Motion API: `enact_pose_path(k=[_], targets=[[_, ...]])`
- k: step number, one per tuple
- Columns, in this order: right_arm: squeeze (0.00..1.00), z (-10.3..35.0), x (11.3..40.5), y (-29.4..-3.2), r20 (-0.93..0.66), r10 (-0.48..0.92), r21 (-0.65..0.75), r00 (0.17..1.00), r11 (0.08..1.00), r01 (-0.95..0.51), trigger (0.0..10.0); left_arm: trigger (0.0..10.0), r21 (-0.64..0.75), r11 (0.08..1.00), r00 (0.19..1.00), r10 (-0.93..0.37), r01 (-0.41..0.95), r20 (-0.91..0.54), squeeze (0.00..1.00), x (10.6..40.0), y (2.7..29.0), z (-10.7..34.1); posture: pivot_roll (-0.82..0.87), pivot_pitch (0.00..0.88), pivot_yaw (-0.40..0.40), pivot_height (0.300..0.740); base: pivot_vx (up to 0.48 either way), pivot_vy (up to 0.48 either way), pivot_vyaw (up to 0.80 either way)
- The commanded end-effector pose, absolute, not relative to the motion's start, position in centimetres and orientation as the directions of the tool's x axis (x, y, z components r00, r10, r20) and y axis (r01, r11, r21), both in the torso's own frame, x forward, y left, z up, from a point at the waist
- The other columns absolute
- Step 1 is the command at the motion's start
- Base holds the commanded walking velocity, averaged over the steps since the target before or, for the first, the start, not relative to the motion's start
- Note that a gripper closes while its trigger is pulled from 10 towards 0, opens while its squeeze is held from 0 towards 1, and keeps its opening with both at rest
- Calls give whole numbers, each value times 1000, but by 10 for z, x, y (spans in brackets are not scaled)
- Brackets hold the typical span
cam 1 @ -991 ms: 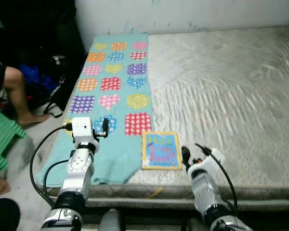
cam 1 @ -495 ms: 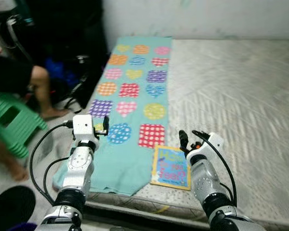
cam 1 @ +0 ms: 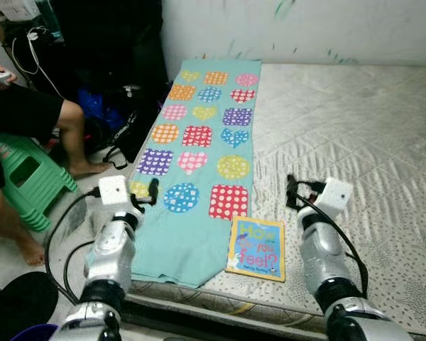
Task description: Clean up the room
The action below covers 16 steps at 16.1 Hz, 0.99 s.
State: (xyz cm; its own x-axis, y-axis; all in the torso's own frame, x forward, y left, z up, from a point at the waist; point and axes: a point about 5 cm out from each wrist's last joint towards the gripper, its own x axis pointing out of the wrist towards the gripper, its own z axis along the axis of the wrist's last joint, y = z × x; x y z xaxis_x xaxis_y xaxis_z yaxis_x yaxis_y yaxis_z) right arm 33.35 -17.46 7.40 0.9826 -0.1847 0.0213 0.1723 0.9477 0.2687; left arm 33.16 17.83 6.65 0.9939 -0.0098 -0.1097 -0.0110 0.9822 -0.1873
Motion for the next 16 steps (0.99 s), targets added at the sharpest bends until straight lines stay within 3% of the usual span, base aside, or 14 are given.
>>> enact_pose_path(k=[1, 4, 10, 11, 12, 14, 16], targets=[[0, 157, 356, -156, 448, -40, 106, 893, 994, -8, 10000, 10000, -195, 981, 992, -25, 0, -124, 0, 334, 177, 67, -62, 0, 138, 740, 0, 0, 0], [0, 160, 356, -163, 463, -114, 187, 879, 982, 29, 10000, 10000, -177, 983, 989, -66, 42, -135, 0, 335, 170, 65, -76, 0, 171, 740, 0, 0, 0], [0, 134, 344, -162, 417, 29, -63, 908, 998, -3, 10000, 10000, -178, 984, 986, -38, 8, -163, 0, 336, 175, 61, -90, 0, 145, 740, 0, 0, 0], [0, 116, 340, -161, 319, 140, -199, 937, 977, -78, 10000, 10000, -192, 981, 985, -15, -19, -174, 0, 333, 178, 57, -97, 0, 123, 740, 0, 0, 0], [0, 92, 336, -164, 160, 173, -205, 972, 969, -139, 10000, 10000, -191, 981, 983, 3, -39, -186, 0, 330, 179, 53, -92, 0, 108, 740, 0, 0, 0], [0, 67, 333, -168, -24, 128, -171, 991, 977, -130, 10000, 10000, -195, 979, 980, 13, -53, -198, 0, 330, 178, 51, -88, 0, 100, 740, 0, 0, 0], [0, 68, 336, -172, -43, 92, -166, 995, 981, -98, 10000, 10000, -185, 981, 981, 22, -58, -193, 0, 331, 177, 52, -85, 0, 90, 740, 0, 0, 0]])
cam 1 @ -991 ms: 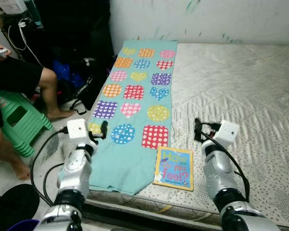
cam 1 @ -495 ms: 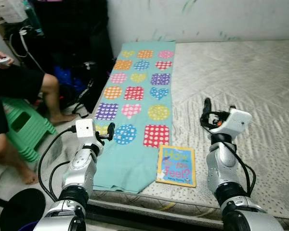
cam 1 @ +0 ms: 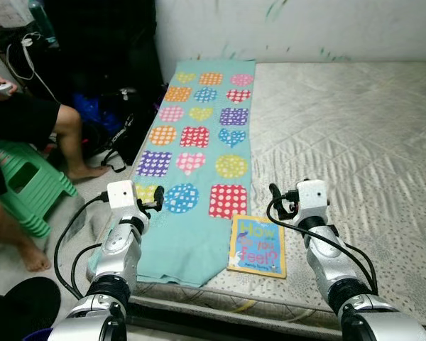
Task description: Clean up the room
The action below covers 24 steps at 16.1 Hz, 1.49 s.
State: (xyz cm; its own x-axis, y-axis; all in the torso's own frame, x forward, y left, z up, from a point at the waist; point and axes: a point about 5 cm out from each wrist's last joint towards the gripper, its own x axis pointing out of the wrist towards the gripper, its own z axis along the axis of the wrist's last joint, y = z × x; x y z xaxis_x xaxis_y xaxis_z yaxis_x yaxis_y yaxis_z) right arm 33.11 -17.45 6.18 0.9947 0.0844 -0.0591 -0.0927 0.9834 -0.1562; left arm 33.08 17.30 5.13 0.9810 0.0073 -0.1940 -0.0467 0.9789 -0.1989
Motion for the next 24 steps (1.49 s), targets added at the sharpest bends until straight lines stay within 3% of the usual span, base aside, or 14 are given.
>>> enact_pose_path(k=[1, 6, 11, 13, 20, 24], targets=[[0, 70, 337, -172, -33, 95, -185, 995, 978, -99, 10000, 10000, -182, 982, 982, 22, -57, -188, 0, 332, 177, 53, -88, 0, 90, 740, 0, 0, 0], [0, 68, 336, -174, -46, 101, -194, 994, 975, -108, 10000, 10000, -182, 981, 982, 30, -65, -186, 0, 330, 179, 52, -89, 0, 85, 740, 0, 0, 0], [0, 80, 333, -182, 90, 10, -70, 996, 998, -4, 10000, 10000, -164, 984, 994, 50, -65, -96, 0, 328, 183, 64, -108, 0, 90, 740, 0, 0, 0], [0, 84, 325, -185, 155, -38, -23, 987, 999, 42, 10000, 10000, -156, 986, 998, 52, -59, -46, 0, 312, 188, 68, -111, 0, 93, 740, 0, 0, 0], [0, 88, 330, -183, 112, -82, 40, 990, 996, 78, 10000, 10000, -166, 981, 993, 87, -100, -84, 0, 299, 192, 64, -92, 0, 75, 740, 0, 0, 0], [0, 84, 330, -183, 76, -102, 9, 992, 995, 101, 10000, 10000, -186, 978, 993, 77, -94, -94, 0, 299, 188, 64, -98, 0, 79, 740, 0, 0, -127]])
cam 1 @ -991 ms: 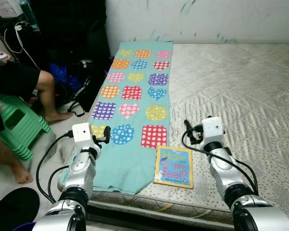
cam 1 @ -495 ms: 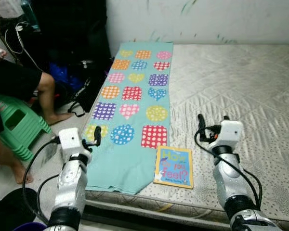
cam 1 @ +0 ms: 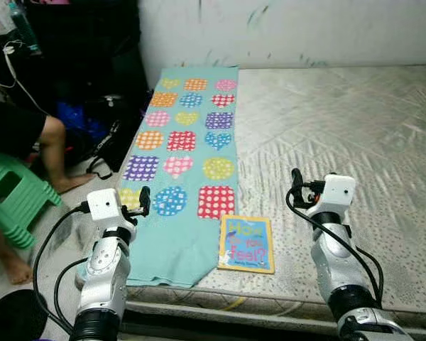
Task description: Clean up the room
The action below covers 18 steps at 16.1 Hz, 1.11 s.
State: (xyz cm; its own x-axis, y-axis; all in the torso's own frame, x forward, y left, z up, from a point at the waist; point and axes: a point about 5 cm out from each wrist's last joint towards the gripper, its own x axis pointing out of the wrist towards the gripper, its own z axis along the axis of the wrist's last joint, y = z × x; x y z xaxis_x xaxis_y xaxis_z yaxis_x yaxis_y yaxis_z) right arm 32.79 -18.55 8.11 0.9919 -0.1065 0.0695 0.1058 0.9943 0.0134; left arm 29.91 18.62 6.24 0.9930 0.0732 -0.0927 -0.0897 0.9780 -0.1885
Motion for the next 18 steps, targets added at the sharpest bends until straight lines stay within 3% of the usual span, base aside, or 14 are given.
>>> enact_pose_path(k=[1, 13, 18], targets=[[0, 83, 329, -183, 71, -102, 6, 992, 995, 102, 10000, 10000, -186, 978, 992, 77, -95, -97, 0, 300, 187, 64, -100, 0, 78, 740, 0, 0, -800], [0, 87, 332, -181, 55, -72, -22, 996, 997, 74, 10000, 10000, -231, 970, 992, 46, -72, -118, 0, 301, 178, 64, -106, 0, 60, 740, 0, 0, -794], [0, 86, 332, -177, 47, -48, -33, 998, 998, 49, 10000, 10000, -223, 972, 990, 50, -78, -128, 0, 300, 179, 61, -103, 0, 56, 740, 0, 0, -89]])
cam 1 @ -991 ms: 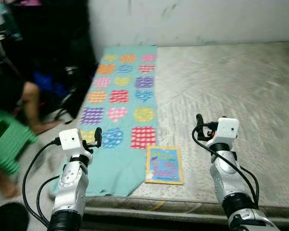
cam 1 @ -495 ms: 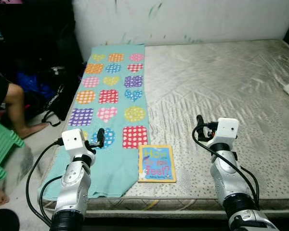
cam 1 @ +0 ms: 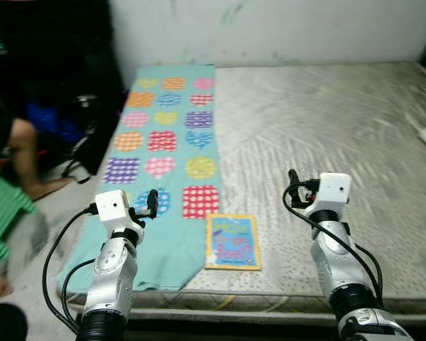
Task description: Clean up the room
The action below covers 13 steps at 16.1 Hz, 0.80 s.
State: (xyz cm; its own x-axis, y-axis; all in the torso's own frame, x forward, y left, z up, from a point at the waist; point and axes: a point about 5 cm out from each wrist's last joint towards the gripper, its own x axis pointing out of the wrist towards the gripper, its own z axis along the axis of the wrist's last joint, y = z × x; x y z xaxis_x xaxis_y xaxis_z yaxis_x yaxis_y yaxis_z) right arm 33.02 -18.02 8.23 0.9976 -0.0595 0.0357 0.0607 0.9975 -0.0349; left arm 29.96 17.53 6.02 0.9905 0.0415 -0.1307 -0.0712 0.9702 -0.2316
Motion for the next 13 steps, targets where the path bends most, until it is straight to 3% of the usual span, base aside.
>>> enact_pose_path(k=[1, 4, 13], targets=[[0, 83, 332, -176, 30, -45, -49, 999, 998, 46, 10000, 10000, -222, 972, 990, 53, -81, -132, 0, 299, 180, 60, -102, 0, 54, 740, 0, 0, 0], [0, 78, 331, -174, -5, -54, -110, 999, 992, 53, 10000, 10000, -215, 973, 989, 53, -82, -138, 0, 295, 180, 57, -104, 0, 53, 740, 0, 0, 0], [0, 79, 332, -171, -12, -55, -96, 998, 994, 53, 10000, 10000, -212, 974, 989, 47, -76, -140, 0, 290, 181, 54, -104, 0, 47, 740, 0, 0, 0]])
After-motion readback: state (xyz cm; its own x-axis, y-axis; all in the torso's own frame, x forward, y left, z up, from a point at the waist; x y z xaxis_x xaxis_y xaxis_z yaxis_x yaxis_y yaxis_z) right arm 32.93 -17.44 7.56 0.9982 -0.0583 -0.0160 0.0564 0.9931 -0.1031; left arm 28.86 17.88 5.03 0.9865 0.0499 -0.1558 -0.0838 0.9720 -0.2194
